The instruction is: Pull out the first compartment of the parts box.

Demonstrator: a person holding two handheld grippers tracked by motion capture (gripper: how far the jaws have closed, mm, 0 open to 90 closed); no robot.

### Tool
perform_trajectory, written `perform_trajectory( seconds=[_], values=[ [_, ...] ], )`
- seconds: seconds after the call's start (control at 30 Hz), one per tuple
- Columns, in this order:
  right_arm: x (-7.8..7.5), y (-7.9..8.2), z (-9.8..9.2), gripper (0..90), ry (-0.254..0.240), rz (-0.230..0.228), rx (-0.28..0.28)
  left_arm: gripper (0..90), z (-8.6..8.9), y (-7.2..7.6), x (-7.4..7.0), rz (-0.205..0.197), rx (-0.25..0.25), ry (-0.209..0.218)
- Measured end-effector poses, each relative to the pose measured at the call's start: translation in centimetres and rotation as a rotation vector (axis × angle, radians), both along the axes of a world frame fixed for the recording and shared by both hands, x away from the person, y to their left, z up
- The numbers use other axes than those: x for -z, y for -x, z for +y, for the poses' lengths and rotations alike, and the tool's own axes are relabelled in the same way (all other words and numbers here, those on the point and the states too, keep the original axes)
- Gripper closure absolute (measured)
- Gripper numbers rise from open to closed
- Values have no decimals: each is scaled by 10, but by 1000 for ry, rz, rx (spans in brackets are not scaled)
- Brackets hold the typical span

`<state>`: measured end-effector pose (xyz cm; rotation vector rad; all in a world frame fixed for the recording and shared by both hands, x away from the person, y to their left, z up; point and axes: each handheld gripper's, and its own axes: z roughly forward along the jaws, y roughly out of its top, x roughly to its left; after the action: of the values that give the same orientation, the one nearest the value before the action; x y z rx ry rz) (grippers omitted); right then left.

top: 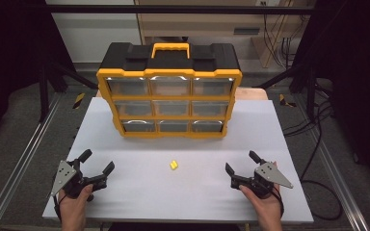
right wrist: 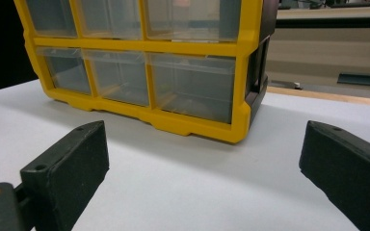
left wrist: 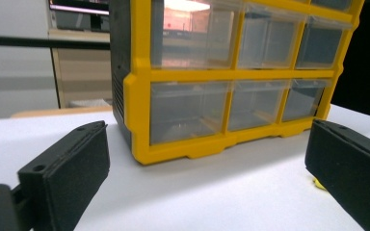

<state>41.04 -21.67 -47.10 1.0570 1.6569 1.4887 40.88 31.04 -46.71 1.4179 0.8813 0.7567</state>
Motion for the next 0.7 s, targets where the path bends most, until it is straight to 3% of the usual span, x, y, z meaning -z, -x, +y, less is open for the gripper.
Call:
perform_trajectory(
  seconds=[0.23, 0.4, 0.43, 0.5, 0.53, 0.57, 0.6, 0.63, 0.67, 0.7],
  values=[
    [2, -3, -2, 44, 9, 0, -2, 29, -5, -1, -2, 3, -36, -10],
    [1, -3, -2, 47, -5, 15, 5, 32, -20, -5, -11, -1, -54, -94],
    [2, -3, -2, 47, -7, 18, 5, 34, -27, -6, -17, -11, -56, -150],
    [1, -4, -2, 47, -13, 20, 6, 34, -30, -7, -21, -20, -51, -175],
    [0, -4, -2, 51, -20, 29, 7, 35, -36, -10, -30, -36, -40, -227],
    [0, -4, -2, 51, -20, 29, 7, 35, -36, -10, -30, -36, -40, -227],
    [-1, -4, -3, 49, -17, 30, 7, 37, -41, -14, -40, -54, -34, -260],
    [-1, -4, -3, 48, -20, 40, 8, 38, -41, -14, -40, -54, -34, -260],
    [0, -3, -3, 48, -17, 44, 9, 38, -47, -19, -50, -55, -28, -301],
    [1, -3, -3, 47, -12, 50, 12, 38, -47, -19, -50, -55, -28, -301]
  ],
)
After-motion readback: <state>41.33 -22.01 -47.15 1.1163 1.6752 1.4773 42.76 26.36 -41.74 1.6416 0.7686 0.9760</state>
